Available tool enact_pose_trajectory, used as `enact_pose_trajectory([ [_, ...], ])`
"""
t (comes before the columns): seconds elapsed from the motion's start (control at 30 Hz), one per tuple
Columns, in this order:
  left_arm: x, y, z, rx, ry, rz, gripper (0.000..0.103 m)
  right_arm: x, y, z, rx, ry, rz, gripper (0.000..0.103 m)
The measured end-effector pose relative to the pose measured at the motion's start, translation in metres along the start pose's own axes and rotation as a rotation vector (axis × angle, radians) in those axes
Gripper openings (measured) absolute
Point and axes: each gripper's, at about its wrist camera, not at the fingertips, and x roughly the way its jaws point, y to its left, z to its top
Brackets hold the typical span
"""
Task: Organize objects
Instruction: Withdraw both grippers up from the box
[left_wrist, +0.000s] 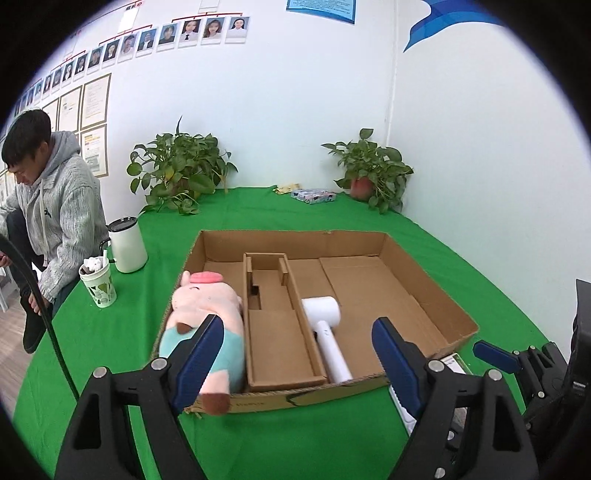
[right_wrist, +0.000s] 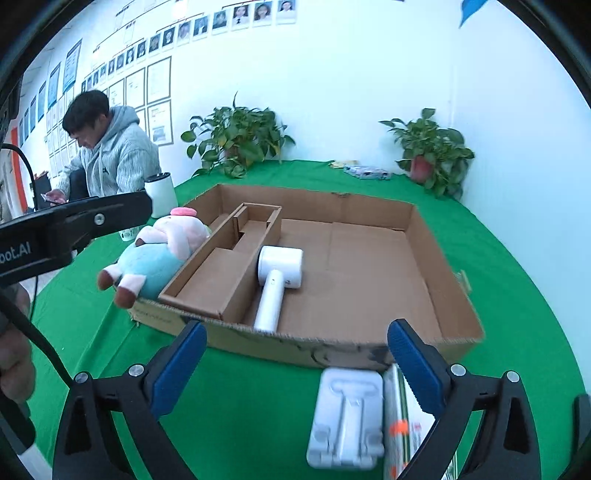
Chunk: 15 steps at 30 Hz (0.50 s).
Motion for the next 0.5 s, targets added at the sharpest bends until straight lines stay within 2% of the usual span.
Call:
enact_pose_trajectory([
  [0.27, -0.011, -0.011, -0.01, -0.008, 0.006, -0.014, 0.082, -0.037, -0.024, -0.017, 0.033, -0.036, -0.005, 0.099],
  [0.4, -0.017, -0.012, -0.016, -0.024, -0.006, -0.019, 0.081, -0.047, -0.024, -0.023, 0.031, -0.042, -0.009, 0.099],
  [0.43, -0.018, -0.012, -0.016, -0.023, -0.006, -0.016, 0.08, -0.049, -0.024, -0.025, 0.03, -0.043, -0.007, 0.099],
  [0.5, -0.021, -0.012, -0.017, -0.021, -0.007, -0.017, 0.065, -0.05, -0.024, -0.026, 0.038, -0.043, -0.005, 0.099],
])
